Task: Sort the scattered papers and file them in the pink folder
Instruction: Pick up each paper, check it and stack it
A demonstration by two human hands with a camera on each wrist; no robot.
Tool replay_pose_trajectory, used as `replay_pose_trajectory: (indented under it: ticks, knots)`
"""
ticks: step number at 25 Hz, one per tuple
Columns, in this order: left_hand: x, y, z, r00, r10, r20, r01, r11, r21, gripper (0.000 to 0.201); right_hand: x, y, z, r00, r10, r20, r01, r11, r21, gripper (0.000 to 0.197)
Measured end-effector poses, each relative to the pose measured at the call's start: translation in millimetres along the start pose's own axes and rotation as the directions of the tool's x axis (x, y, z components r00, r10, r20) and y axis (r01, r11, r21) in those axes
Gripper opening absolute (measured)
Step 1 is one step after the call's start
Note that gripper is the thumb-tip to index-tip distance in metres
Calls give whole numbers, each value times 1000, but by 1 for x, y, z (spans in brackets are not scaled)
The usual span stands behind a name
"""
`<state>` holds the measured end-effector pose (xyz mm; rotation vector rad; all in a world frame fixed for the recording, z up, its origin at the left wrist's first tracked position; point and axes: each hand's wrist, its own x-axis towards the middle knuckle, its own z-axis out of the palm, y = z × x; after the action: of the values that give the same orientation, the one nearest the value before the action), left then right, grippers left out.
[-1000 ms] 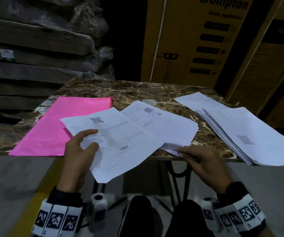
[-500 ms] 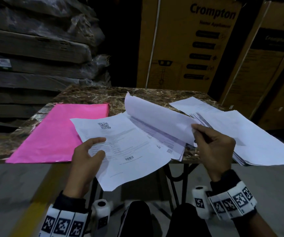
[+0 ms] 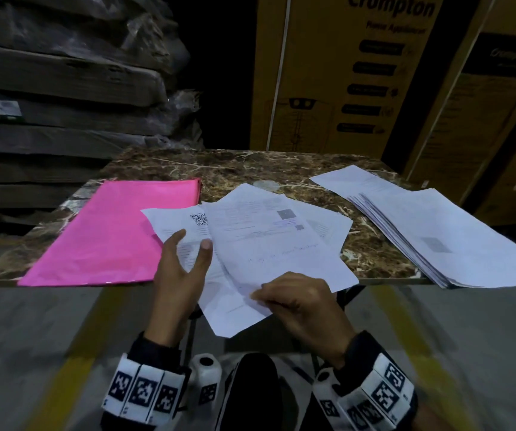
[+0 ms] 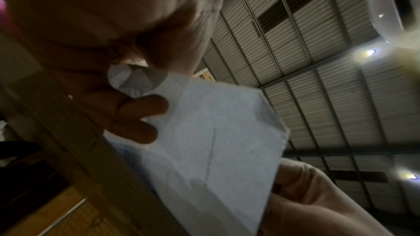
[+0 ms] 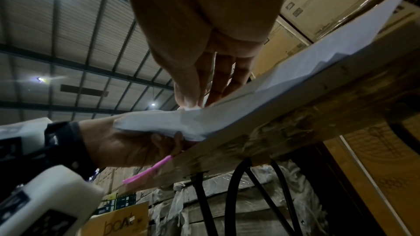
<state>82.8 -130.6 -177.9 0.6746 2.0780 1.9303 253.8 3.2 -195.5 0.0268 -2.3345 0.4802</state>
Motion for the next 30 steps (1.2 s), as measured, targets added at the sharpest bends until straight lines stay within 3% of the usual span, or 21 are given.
replay_pose_trajectory:
  ticks: [2, 5, 9, 14, 17, 20, 23, 28, 30]
  knots:
    - [-1, 2, 3, 1000, 17, -2, -17, 1000, 13, 73, 1, -2, 2, 999, -41, 8, 41, 999, -13, 13]
    - [-1, -1, 5, 999, 47, 8, -47, 998, 28, 74, 3, -4, -3, 995, -83, 46, 84, 996, -8, 28]
    - [1, -6, 6, 996, 87, 37, -88, 995, 41, 65, -3, -4, -4, 984, -113, 139, 115, 993, -5, 13]
    - [-2, -8, -3, 995, 101, 15, -100, 994, -54, 46, -7, 5, -17, 983, -71, 167, 34, 976, 215, 25]
    - [-3, -9, -13, 998, 64, -23, -66, 994, -93, 39, -14, 17, -32, 994, 18, 105, -42, 972, 231, 26]
    - [-7, -9, -17, 997, 48, -60, -54, 992, -112, 35, -24, 30, -47, 993, 117, 19, -118, 981, 153, 21]
    - [-10, -8, -15, 989, 72, -128, -91, 984, -152, 34, -37, 48, -62, 981, 191, -36, -191, 981, 22, 28]
    - [-9, -3, -15, 975, 83, -204, -125, 972, -200, 35, -46, 70, -70, 969, 222, 109, -178, 933, -312, 35]
    - [-12, -5, -19, 977, 74, -201, -115, 973, -199, 34, -48, 73, -65, 971, 196, 140, -141, 933, -330, 31]
